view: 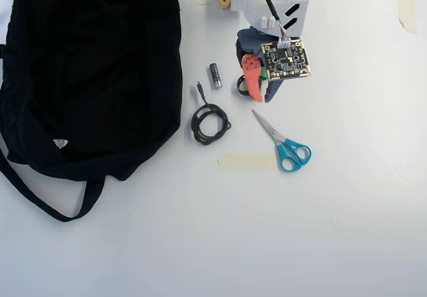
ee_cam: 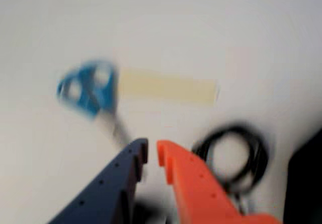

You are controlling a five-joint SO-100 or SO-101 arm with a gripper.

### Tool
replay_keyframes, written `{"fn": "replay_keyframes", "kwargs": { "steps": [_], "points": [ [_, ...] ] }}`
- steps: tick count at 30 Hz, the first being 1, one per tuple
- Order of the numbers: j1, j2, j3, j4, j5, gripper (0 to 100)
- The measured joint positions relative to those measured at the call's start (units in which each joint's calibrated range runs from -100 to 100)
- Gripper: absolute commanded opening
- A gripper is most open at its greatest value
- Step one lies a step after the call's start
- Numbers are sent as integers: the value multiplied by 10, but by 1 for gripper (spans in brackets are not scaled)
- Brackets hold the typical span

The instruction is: Put the cable into the black bag

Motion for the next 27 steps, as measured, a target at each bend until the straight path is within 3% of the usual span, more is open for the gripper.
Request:
{"fn": "replay_keyframes", "kwargs": {
  "steps": [11, 27],
  "points": [
    [-24, -1, 2, 219, -1, 2],
    [-24, -2, 34, 227, 0, 2]
  ]
}}
